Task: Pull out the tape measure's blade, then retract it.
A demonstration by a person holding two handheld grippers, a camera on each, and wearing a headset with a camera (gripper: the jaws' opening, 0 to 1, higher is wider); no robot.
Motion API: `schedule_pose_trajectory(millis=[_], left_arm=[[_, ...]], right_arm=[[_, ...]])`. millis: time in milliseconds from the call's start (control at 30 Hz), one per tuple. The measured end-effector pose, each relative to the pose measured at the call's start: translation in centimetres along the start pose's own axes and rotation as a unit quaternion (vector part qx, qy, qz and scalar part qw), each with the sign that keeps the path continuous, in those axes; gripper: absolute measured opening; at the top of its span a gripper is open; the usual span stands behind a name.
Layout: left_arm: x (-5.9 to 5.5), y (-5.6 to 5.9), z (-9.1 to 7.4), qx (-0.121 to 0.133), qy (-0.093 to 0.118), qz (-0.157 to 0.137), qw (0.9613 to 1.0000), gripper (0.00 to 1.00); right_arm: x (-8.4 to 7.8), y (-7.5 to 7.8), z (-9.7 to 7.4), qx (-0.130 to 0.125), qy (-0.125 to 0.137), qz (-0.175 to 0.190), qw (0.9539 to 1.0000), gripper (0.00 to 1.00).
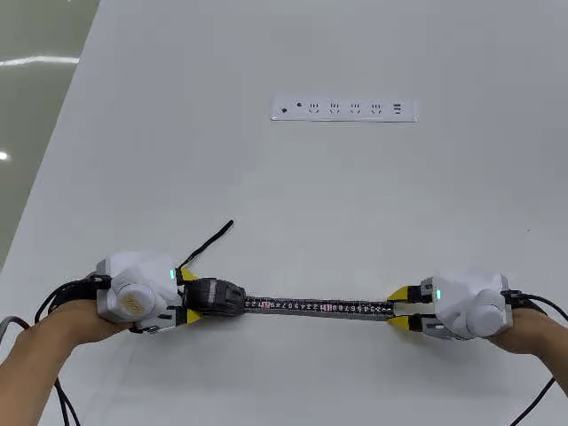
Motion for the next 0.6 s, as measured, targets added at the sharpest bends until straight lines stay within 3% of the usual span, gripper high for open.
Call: schedule_pose_trajectory(millis=[433,600], left_arm=[[0.0,-0.18,-0.06,-0.002,0.001,0.001,1.0,0.31],[-0.11,-0.44,-0.47,0.005,0.002,0.0,1.0,0.36]], right_arm=[[-0.2,0.05,-0.37,-0.016,-0.001,0.009,0.9998,0.27],[-0.16,-0.07,-0.71,-0.023,0.001,0.016,0.9996,0.38]])
Point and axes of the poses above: the centre of the closed fingertips' face, and the gripper's own axes: z roughly forward along the fingers, y roughly to its right, x roughly out of its top, the point moved 10 cm from there along -z, roughly backward along the fingers, and after that the axes turned 3 degrees about z, right-handed, at the moved point
